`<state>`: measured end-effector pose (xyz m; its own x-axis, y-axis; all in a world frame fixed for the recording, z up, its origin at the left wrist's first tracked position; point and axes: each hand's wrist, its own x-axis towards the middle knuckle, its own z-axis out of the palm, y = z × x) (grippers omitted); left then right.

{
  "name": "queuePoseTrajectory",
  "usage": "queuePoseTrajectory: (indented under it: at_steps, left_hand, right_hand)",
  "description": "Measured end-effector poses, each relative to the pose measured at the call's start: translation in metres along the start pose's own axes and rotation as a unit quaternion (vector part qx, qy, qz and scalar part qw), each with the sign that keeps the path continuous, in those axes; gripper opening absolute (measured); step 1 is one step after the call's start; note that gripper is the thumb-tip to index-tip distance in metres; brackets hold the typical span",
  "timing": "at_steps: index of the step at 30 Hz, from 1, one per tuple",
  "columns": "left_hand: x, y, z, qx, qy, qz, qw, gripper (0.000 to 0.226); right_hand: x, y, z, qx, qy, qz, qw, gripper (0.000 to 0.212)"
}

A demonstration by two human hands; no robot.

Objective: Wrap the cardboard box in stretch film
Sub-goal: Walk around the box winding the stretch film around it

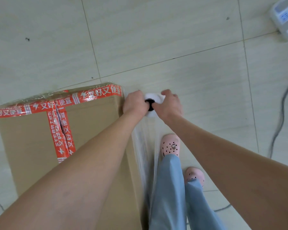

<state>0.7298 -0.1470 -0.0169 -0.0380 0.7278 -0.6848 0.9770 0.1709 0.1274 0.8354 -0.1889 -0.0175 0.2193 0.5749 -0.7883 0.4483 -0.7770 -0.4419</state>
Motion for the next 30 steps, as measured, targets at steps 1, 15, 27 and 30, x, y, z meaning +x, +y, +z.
queuePoseTrajectory:
  at_steps: [1,15,27,30]
  left_hand:
    - [0.002,-0.001,-0.001,-0.028,-0.008,-0.015,0.999,0.021]
    - [0.025,0.016,-0.023,0.161,0.011,0.174,0.971,0.026]
    - [0.049,0.028,-0.043,0.01,0.006,0.035,0.999,0.017]
    - [0.055,0.031,-0.051,-0.063,0.024,-0.021,0.997,0.014]
  right_hand:
    - [-0.001,-0.001,0.001,0.046,-0.007,0.039,0.998,0.053]
    - [0.009,-0.025,-0.004,0.116,-0.004,0.072,0.991,0.047]
    - [0.036,-0.056,-0.026,-0.027,0.006,-0.001,1.0,0.044]
    - [0.05,-0.072,-0.036,-0.048,0.01,-0.055,0.997,0.045]
